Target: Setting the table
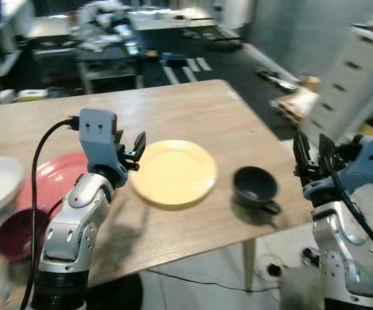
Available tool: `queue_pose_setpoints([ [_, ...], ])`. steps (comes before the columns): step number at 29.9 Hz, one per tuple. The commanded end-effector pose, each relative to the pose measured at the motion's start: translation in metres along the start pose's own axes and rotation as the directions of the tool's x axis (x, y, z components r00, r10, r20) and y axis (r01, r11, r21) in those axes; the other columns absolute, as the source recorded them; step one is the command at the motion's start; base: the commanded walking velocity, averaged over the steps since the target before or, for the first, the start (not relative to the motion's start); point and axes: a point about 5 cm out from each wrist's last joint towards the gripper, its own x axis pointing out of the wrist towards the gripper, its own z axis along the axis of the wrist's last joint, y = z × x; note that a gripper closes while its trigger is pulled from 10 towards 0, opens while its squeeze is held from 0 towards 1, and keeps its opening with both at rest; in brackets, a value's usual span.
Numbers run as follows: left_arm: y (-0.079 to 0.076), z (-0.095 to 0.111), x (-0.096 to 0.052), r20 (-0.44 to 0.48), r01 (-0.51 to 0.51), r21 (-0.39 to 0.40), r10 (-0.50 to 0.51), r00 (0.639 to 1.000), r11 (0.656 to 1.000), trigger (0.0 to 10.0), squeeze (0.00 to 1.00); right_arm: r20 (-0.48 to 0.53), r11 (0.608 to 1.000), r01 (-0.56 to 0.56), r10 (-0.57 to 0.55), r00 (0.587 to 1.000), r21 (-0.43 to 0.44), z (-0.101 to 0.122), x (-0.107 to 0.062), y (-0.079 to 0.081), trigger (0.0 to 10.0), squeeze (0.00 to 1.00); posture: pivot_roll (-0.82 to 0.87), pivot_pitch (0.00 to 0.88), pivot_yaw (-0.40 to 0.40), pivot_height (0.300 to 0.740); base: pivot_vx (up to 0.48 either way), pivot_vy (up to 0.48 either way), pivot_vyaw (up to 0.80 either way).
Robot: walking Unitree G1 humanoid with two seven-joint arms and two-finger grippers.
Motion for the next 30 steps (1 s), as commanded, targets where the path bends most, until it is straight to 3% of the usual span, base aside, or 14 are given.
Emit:
queue_pose_setpoints([
  [1,-0.002,-0.001,0.003,0.004,0.007,0.012,-0.007,1.000,1.000,10.0,0.00,-0.018,0.999,0.035,-0.034,0.999,0.028,-0.003,-0.004,-0.004,10.0,0.00,-0.08,0.018,0.060,0.740,0.000,0.000,-0.80],
  [30,-0.016,0.001,0.010,0.019,0.076,0.011,-0.076,0.997,0.997,10.0,0.00,-0.043,0.998,0.064,-0.063,0.997,0.011,-0.011,-0.006,-0.006,10.0,0.00,-0.08,0.016,0.073,0.740,0.000,0.000,-0.80],
])
